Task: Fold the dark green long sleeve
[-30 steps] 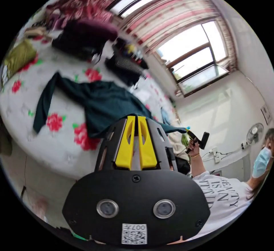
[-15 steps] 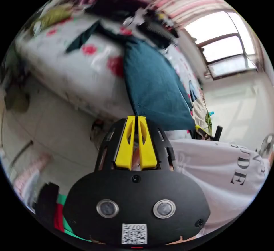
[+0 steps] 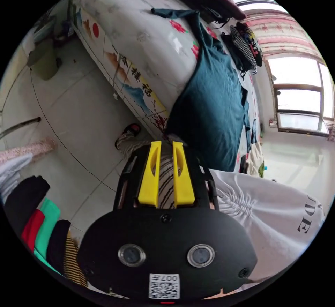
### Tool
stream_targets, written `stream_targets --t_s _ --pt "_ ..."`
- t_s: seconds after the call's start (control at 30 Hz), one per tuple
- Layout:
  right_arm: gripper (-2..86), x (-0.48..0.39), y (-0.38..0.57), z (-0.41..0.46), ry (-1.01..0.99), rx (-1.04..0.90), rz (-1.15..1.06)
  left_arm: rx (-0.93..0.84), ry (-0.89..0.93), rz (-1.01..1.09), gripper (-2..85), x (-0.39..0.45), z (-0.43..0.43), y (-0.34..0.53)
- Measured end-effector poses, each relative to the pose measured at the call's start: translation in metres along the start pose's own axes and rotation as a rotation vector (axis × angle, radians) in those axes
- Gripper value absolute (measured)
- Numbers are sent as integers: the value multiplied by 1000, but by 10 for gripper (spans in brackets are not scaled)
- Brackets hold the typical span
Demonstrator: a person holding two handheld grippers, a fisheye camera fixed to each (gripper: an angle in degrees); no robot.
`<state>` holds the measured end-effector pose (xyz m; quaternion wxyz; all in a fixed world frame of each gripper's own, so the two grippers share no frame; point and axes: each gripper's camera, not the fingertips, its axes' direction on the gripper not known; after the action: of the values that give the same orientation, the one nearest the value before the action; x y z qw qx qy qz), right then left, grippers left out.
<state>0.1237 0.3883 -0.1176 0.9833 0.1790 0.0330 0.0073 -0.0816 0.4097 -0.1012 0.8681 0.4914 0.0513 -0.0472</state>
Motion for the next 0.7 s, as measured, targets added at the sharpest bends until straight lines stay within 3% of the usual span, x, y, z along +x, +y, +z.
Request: stream_targets --t_s 0.2,0.37,0.5,0.67,0.7 --pt "13 -61 -89 48 43 44 -105 95 -143 144 101 18 -36 -137" --pt "31 -134 -166 149 35 -64 -122 162 -209 189 107 21 -55 -264" --pt "37 -161 -195 216 46 -208 -97 162 -273 208 123 14 -54 -361" --pt "39 -177 -200 239 182 -199 -67 76 -363 185 111 -8 -28 -428" --pt "39 -176 -200 240 181 -195 -53 124 -362 172 90 -11 -34 -433"
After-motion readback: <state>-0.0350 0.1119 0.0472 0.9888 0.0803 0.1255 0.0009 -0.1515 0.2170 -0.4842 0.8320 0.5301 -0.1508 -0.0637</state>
